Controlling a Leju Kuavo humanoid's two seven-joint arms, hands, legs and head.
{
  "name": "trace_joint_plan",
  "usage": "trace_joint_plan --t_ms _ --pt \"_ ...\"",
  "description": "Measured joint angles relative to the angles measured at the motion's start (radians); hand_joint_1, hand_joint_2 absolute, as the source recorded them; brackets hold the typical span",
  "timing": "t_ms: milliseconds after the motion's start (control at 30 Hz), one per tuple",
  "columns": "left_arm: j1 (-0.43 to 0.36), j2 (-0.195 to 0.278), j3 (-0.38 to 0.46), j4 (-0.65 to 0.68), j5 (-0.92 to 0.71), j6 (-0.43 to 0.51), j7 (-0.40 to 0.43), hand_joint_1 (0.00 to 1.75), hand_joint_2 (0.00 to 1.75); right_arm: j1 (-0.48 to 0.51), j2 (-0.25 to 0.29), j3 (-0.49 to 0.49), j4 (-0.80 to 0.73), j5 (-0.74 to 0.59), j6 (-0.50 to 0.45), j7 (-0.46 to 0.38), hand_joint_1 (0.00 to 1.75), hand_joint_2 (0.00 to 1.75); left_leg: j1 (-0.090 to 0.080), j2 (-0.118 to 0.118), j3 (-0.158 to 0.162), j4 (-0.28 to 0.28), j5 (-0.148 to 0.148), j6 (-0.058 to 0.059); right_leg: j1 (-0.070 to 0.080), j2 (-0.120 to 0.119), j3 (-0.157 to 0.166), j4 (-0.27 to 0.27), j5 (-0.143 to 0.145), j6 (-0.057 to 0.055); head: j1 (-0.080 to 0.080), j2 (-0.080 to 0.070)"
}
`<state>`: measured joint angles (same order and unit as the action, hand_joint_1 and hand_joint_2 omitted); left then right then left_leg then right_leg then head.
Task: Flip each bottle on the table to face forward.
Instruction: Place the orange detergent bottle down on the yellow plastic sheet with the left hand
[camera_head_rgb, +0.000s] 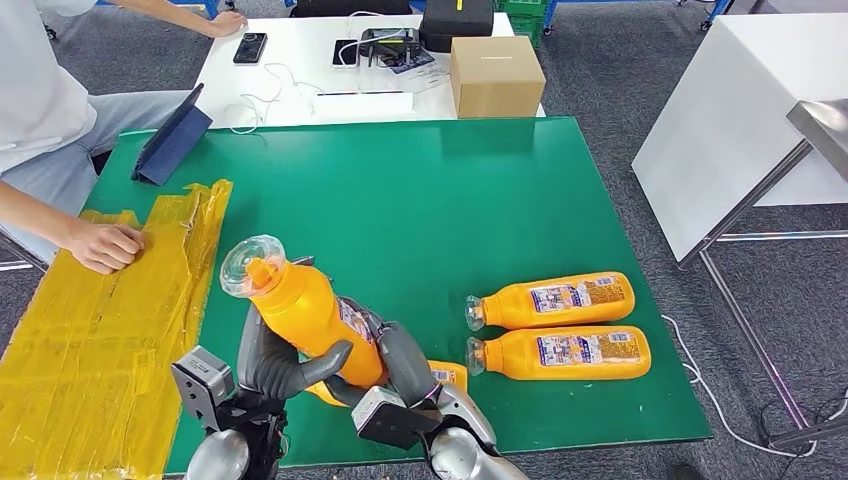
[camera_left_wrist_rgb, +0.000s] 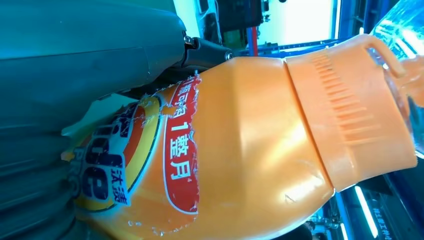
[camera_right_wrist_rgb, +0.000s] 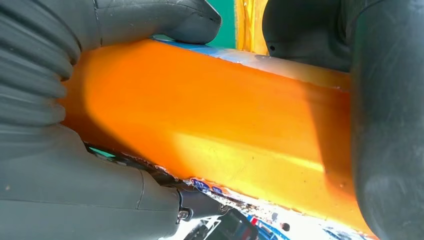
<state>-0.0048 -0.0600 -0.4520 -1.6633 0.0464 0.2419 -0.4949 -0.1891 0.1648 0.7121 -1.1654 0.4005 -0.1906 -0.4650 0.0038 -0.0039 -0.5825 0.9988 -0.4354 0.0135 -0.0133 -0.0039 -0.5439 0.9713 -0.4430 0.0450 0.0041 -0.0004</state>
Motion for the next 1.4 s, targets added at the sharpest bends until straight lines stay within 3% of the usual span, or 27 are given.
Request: trace_joint_plan --t_ms 467,867,900,1000,1033,1200,1400 --pt "0.000 -0.005 -0.009 -0.006 -0.066 0.076 -0.024 1.75 1.75 -0.001 -0.002 0.000 -0.015 -0.008 -0.020 0.000 1.75 1.75 0.000 0.000 0.000 0.000 0.000 0.000 0.000 0.000 0.000 0.000 0.000 0.000 0.000 0.000" --pt "-0.002 -0.006 -0.013 -0.014 -0.074 0.083 -0.027 1.75 1.75 0.000 -0.008 0.000 -0.034 -0.008 -0.023 0.000 1.73 1.75 0.000 0.000 0.000 0.000 0.000 0.000 0.000 0.000 0.000 0.000 0.000 0.000 0.000 0.000" --pt "-0.002 -0.006 -0.014 -0.014 -0.074 0.083 -0.027 1.75 1.75 0.000 -0.008 0.000 -0.034 -0.008 -0.023 0.000 1.53 1.75 0.000 0.000 0.000 0.000 0.000 0.000 0.000 0.000 0.000 0.000 0.000 0.000 0.000 0.000" --pt "-0.003 -0.006 -0.014 -0.014 -0.083 0.088 -0.027 1.75 1.75 0.002 -0.009 0.000 -0.039 -0.007 -0.031 0.000 0.24 1.75 0.000 0.000 0.000 0.000 0.000 0.000 0.000 0.000 0.000 0.000 0.000 0.000 0.000 0.000" --pt "-0.005 -0.006 -0.014 -0.014 -0.092 0.095 -0.027 1.75 1.75 0.003 -0.010 -0.001 -0.042 -0.006 -0.036 0.000 0.00 1.75 0.000 0.000 0.000 0.000 0.000 0.000 0.000 0.000 0.000 0.000 0.000 0.000 0.000 0.000" --pt "-0.030 -0.003 0.006 -0.014 -0.220 0.216 -0.025 1.75 1.75 0.027 -0.024 -0.020 -0.092 -0.012 -0.069 -0.006 0.00 1.75 0.000 0.000 0.000 0.000 0.000 0.000 0.000 0.000 0.000 0.000 0.000 0.000 0.000 0.000" --pt "-0.054 0.015 0.103 -0.010 -0.513 0.411 0.047 1.75 1.75 0.091 -0.058 -0.078 -0.245 -0.040 -0.095 -0.015 0.00 1.75 0.000 0.000 0.000 0.000 0.000 0.000 0.000 0.000 0.000 0.000 0.000 0.000 0.000 0.000"
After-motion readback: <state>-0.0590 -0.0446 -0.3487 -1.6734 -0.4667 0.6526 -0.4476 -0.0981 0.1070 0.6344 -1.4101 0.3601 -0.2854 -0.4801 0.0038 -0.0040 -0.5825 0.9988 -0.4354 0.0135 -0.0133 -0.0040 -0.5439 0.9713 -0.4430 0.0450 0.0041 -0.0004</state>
